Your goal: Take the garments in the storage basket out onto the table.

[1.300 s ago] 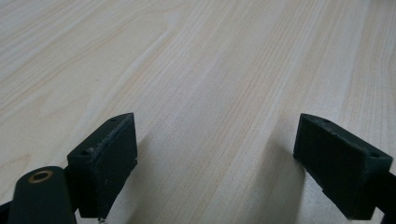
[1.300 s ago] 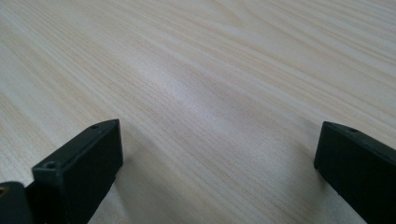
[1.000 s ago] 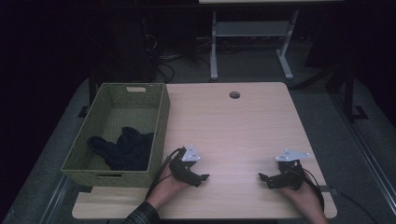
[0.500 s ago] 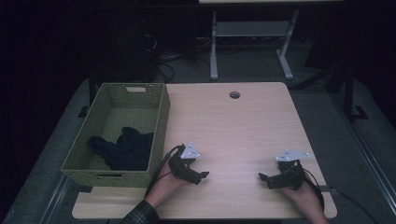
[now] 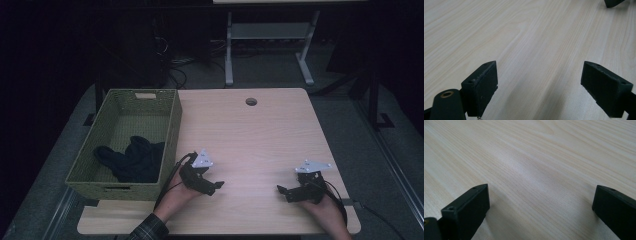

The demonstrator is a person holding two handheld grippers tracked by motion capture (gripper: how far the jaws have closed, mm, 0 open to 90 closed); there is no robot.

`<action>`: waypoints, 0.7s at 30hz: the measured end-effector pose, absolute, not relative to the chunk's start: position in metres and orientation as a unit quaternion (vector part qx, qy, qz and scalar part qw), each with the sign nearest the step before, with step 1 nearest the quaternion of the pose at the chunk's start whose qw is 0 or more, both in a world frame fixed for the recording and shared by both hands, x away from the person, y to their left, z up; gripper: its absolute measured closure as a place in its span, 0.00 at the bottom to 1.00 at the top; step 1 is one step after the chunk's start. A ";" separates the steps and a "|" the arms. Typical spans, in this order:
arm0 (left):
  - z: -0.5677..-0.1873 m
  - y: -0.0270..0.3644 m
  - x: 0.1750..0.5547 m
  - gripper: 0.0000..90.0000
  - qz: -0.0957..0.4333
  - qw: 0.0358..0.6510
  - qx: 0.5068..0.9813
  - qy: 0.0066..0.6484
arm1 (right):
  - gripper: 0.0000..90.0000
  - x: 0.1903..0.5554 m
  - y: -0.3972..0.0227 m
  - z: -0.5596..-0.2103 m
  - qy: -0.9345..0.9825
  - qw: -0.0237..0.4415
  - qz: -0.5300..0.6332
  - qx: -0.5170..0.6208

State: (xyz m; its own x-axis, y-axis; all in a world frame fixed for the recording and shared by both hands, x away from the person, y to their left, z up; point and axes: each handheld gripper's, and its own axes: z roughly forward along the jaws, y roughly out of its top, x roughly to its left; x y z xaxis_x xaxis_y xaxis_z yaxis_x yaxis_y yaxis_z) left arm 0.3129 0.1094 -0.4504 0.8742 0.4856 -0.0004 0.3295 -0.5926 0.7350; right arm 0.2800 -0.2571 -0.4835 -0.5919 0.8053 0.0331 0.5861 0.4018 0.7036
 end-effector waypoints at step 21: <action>-0.433 0.110 0.316 0.15 0.089 0.388 0.888 0.229 | 0.01 0.280 -0.257 -0.483 0.822 0.158 0.346 0.423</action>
State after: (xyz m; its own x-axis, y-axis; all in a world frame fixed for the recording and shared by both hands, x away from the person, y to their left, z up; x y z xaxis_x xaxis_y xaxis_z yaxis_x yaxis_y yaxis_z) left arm 0.3157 0.1097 -0.4332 0.8791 0.4762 -0.0198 0.3381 -0.5937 0.7302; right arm 0.2800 -0.2572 -0.4834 -0.5921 0.8052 0.0329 0.5868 0.4028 0.7024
